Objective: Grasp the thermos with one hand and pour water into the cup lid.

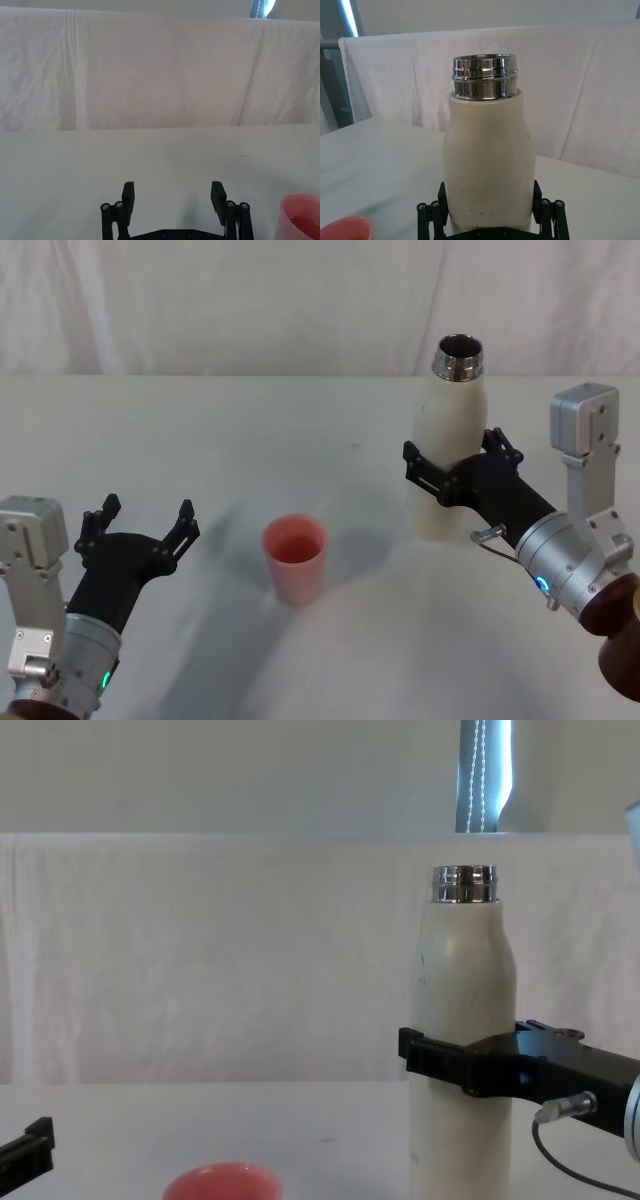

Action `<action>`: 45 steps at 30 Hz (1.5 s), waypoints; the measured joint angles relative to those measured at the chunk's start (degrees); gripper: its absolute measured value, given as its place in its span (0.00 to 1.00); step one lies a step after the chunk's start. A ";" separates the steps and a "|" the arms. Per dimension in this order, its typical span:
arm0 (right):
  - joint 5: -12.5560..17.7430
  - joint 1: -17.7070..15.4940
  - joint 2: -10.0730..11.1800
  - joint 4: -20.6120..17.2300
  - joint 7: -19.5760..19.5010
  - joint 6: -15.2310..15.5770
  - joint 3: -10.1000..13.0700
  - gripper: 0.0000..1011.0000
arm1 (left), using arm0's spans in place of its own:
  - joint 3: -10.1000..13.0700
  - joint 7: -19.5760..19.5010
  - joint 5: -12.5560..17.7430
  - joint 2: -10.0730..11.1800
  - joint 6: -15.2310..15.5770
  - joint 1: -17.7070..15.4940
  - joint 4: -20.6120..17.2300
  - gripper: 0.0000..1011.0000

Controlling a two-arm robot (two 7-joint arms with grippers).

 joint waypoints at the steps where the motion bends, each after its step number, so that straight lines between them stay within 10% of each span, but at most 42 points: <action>1: 0.00 0.00 0.07 0.01 -0.17 -0.15 -0.07 0.94 | 0.00 0.00 0.00 0.00 0.00 0.00 0.00 0.99; 45: -0.36 6.65 -3.65 12.93 -2.53 -6.62 -1.95 0.94 | 0.00 0.00 0.00 0.00 0.00 0.00 0.00 0.99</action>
